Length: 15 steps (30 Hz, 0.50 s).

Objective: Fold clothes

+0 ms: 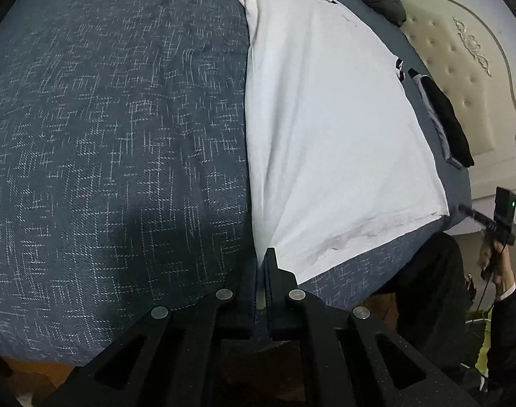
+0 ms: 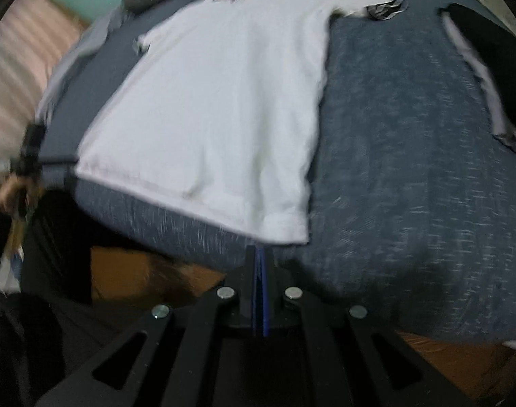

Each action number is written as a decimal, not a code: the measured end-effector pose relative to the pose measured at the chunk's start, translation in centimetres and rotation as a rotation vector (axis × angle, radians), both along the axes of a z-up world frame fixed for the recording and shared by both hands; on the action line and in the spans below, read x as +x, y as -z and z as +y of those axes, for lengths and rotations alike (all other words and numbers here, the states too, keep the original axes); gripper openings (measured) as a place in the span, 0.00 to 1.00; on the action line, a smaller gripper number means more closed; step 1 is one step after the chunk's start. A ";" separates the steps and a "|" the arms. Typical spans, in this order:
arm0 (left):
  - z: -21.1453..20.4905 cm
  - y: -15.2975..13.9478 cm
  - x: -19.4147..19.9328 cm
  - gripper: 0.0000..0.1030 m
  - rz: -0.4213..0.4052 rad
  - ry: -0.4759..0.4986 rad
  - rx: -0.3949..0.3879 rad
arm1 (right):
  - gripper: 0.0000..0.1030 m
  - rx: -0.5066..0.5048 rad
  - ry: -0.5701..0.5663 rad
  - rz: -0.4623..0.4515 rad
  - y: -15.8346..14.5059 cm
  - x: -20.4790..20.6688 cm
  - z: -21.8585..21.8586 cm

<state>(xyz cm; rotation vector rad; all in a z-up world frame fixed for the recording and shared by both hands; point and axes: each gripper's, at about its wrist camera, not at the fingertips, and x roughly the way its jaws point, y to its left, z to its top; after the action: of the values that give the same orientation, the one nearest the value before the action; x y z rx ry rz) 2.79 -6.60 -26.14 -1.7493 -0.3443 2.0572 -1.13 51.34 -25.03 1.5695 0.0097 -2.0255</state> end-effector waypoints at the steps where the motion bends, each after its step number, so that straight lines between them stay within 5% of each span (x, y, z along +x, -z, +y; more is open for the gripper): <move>1: 0.1 0.0 -0.1 0.04 0.001 0.000 0.000 | 0.09 -0.029 0.042 0.009 -0.5 -0.6 0.7; 2: 0.2 0.0 -0.2 0.04 0.002 0.000 0.001 | 0.16 -0.050 0.091 0.009 -0.6 -1.2 1.3; 3: 0.3 0.0 -0.2 0.04 0.003 0.000 0.001 | 0.41 -0.068 0.142 0.006 -0.6 -1.8 1.9; 4: 0.2 0.0 -0.2 0.04 0.005 -0.001 0.003 | 0.54 -0.087 0.192 0.003 -0.6 -2.4 2.5; 8: 0.0 -0.1 0.1 0.04 0.012 0.010 -0.004 | 0.53 -0.074 0.199 -0.068 2.1 -3.6 1.4; 11: 0.0 -0.4 0.2 0.04 0.019 0.016 -0.011 | 0.38 -0.042 0.167 -0.098 3.7 -3.6 -0.1; 13: 0.0 -0.6 0.2 0.04 0.023 0.020 -0.019 | 0.10 -0.028 0.136 -0.110 4.3 -3.4 -1.0; 15: 0.0 -0.9 0.3 0.04 0.027 0.023 -0.021 | 0.05 -0.025 0.139 -0.111 4.3 -3.4 -0.9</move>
<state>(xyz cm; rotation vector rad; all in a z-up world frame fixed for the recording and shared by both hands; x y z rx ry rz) 3.09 -6.61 -25.21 -1.7281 -0.2940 2.0738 -4.56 50.46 -29.28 1.7069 -0.1712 -2.0305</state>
